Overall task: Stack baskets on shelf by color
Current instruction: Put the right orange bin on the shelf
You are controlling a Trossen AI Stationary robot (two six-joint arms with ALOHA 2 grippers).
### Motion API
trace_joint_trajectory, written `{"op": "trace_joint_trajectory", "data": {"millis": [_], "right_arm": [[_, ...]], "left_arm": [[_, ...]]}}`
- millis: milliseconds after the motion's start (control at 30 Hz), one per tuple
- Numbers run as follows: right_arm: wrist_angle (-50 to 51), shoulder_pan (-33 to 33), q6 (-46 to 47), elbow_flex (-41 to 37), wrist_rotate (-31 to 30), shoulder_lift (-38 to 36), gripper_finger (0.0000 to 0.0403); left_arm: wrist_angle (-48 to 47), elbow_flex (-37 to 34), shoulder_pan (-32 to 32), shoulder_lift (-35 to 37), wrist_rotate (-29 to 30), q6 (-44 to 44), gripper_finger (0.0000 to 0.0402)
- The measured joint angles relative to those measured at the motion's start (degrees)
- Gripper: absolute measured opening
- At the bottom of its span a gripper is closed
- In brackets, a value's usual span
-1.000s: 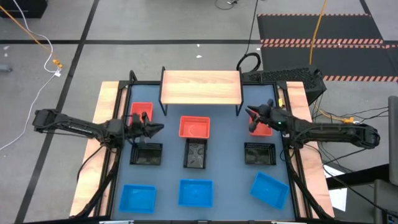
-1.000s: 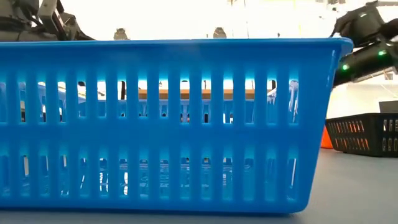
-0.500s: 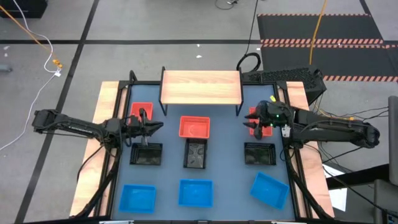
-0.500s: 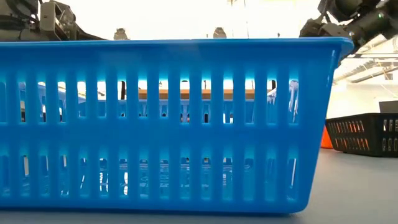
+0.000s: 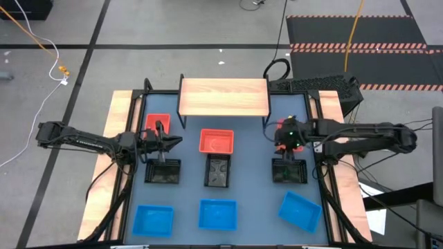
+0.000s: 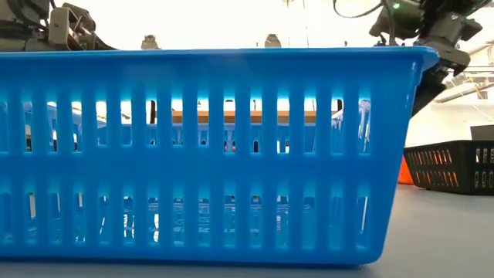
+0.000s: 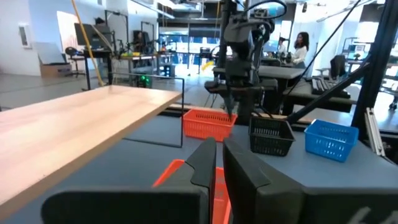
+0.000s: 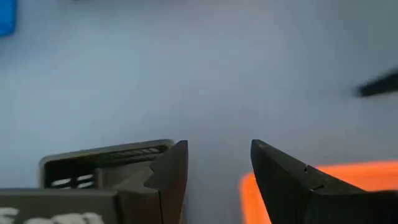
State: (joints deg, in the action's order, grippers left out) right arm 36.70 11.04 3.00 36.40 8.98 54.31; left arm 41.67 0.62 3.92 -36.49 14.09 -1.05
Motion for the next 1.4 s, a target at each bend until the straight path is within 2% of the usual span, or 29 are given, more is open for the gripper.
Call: {"op": "trace_joint_trajectory", "data": {"millis": [100,233,433,567,1200,1300,1400], "right_arm": [[-2.0,-0.1,0.8,0.2,-4.2,3.1,0.0169],[0.4,0.0,1.6,3.2,-10.4,5.3,0.0169],[11.1,0.0,6.1,11.1,-8.6,6.5,0.0169],[18.9,0.2,7.2,11.9,-9.2,8.7,0.0169],[18.0,0.2,4.5,6.5,-8.9,16.3,0.0168],[18.0,0.2,4.5,6.5,-8.9,17.5,0.0149],[18.3,0.2,4.5,6.5,-8.9,18.2,0.0096]], "left_arm": [[0.2,0.0,-0.1,0.0,1.2,0.6,0.0031],[0.6,0.0,-0.1,0.0,2.2,1.1,0.0031],[3.2,0.0,-0.1,0.0,3.1,4.7,0.0031],[5.2,0.0,-0.1,0.0,3.1,7.0,0.0031],[3.8,0.0,-0.1,0.0,3.0,3.9,0.0031],[4.1,0.0,-0.1,0.0,4.3,3.9,0.0031],[4.8,0.0,-0.1,0.0,8.4,3.8,0.0031]]}}
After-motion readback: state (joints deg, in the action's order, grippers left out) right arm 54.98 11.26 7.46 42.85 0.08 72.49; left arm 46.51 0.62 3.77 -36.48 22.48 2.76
